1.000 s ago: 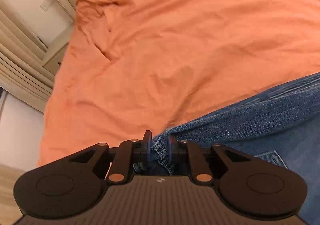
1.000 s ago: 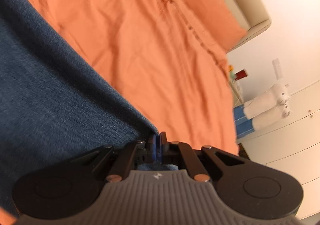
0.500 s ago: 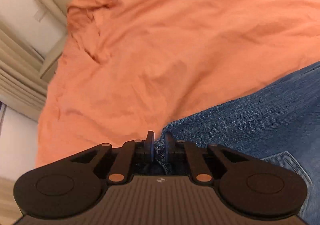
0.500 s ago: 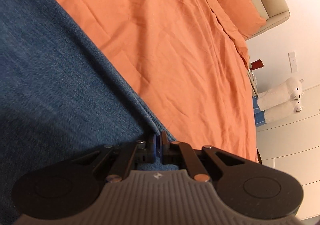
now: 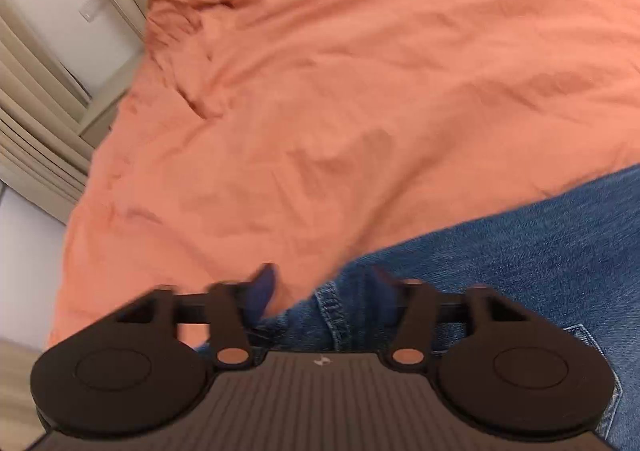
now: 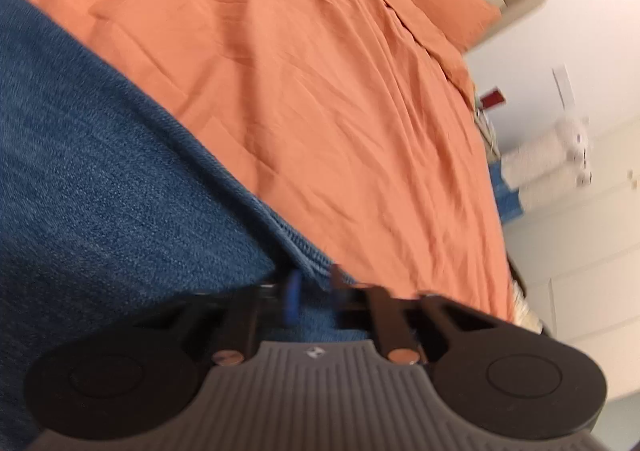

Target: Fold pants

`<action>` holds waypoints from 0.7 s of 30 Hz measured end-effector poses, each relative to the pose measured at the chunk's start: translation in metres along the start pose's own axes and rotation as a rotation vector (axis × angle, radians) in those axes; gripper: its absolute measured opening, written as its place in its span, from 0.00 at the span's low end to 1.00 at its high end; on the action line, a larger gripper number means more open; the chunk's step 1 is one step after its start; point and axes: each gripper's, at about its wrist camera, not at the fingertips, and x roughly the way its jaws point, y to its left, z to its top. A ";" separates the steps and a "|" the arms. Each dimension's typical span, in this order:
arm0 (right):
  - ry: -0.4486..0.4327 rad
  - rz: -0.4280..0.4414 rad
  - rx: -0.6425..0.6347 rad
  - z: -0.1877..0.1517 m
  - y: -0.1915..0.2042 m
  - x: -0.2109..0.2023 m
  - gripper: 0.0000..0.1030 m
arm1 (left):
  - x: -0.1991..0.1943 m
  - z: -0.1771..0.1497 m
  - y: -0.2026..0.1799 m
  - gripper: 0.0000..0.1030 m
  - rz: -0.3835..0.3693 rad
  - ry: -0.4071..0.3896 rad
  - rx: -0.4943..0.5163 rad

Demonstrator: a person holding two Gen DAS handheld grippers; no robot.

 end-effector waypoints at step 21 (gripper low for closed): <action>-0.005 0.475 1.367 -0.221 -0.151 -0.060 0.21 | -0.076 -0.083 -0.012 0.48 -0.169 -0.038 -0.235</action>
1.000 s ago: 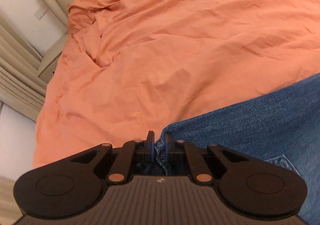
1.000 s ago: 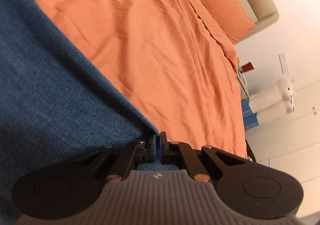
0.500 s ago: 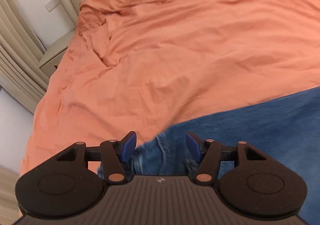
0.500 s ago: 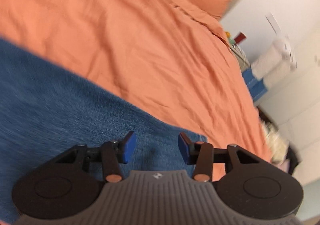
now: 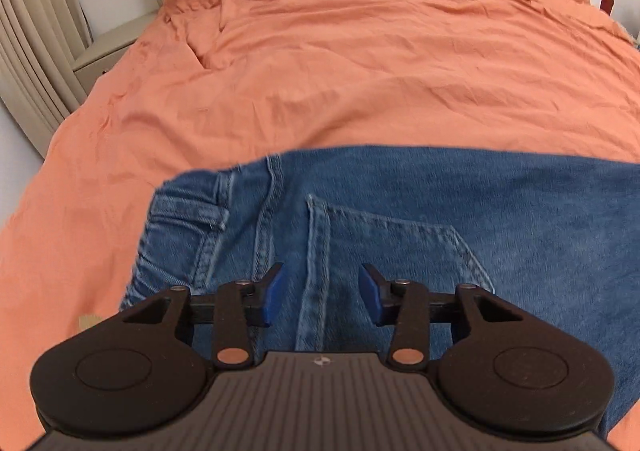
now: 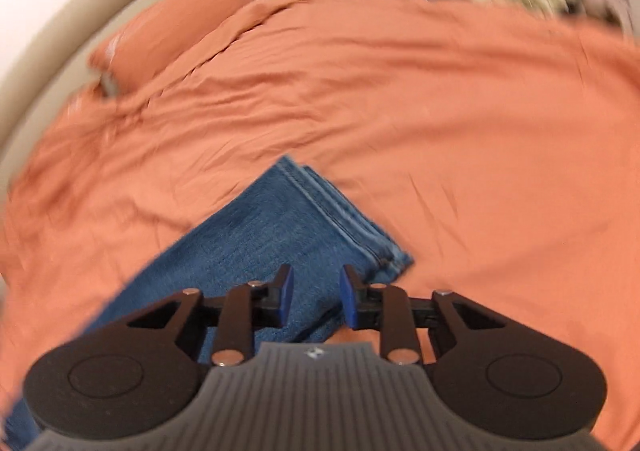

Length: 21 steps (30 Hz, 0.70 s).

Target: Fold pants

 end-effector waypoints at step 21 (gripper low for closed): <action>-0.080 0.013 0.155 0.002 -0.045 0.036 0.00 | 0.023 -0.013 -0.021 0.42 0.090 0.088 -0.014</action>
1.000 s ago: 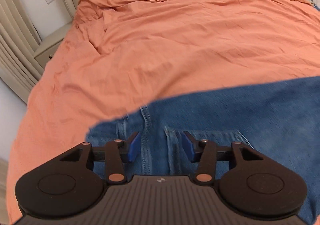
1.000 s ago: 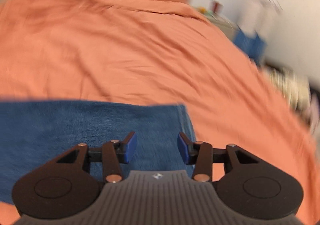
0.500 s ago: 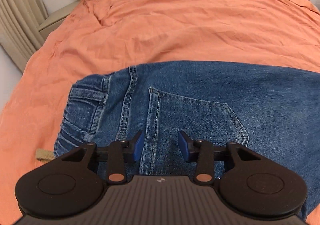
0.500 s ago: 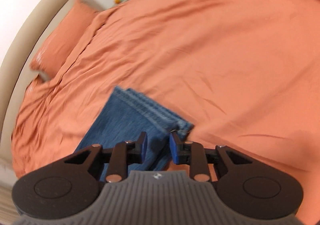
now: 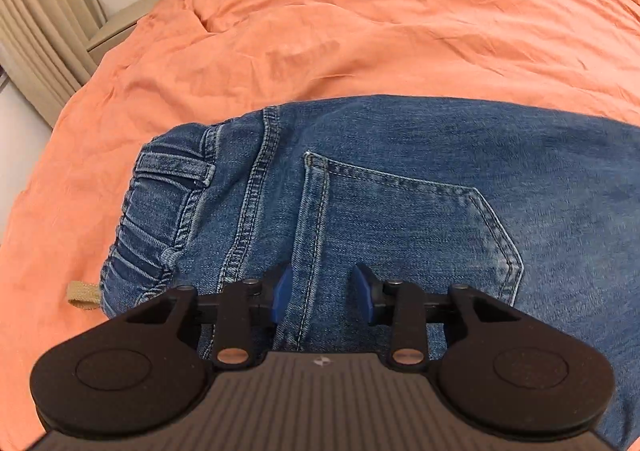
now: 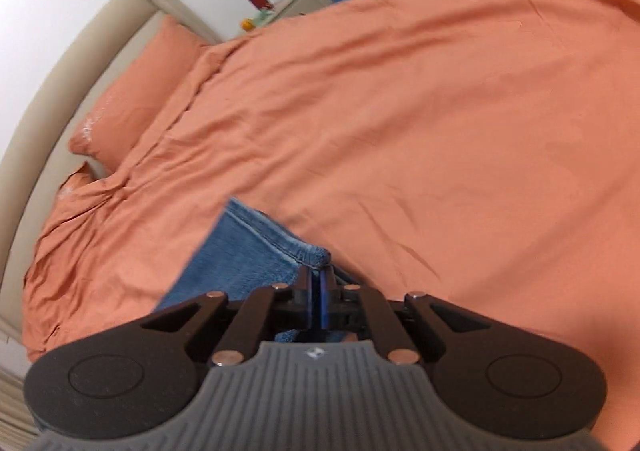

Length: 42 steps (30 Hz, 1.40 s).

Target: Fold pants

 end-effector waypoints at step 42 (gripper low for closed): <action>0.013 -0.176 -0.425 0.012 0.115 0.095 0.11 | -0.030 0.005 0.025 0.46 -0.153 -0.097 -0.101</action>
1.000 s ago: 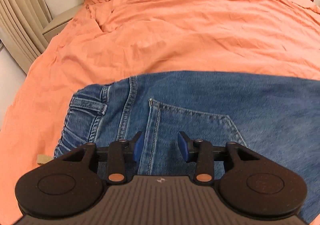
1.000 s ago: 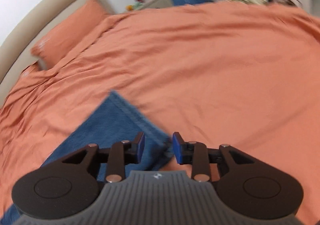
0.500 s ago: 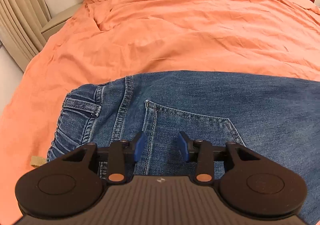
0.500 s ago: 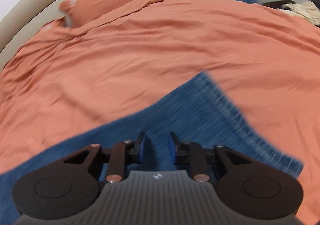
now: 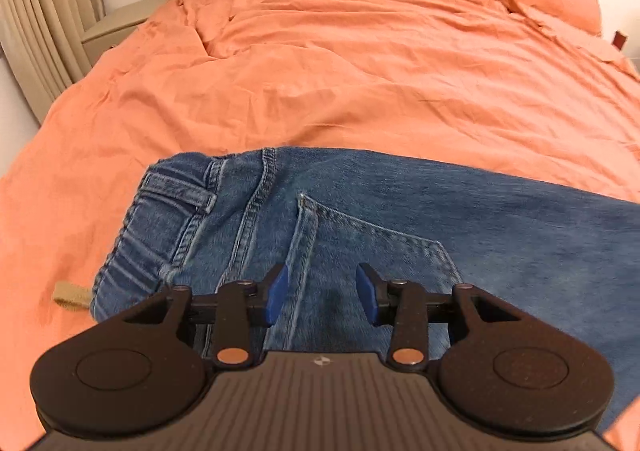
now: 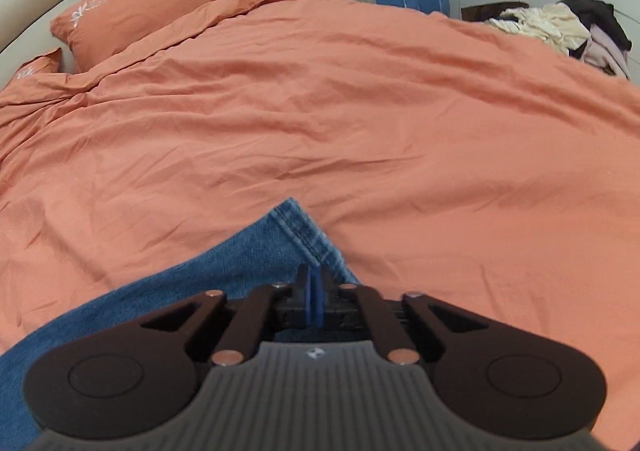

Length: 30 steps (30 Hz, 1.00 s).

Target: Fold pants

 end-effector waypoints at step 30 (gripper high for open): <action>0.122 0.711 -0.796 -0.387 0.348 -0.238 0.34 | -0.079 -0.127 -0.071 0.46 -0.172 -0.044 0.232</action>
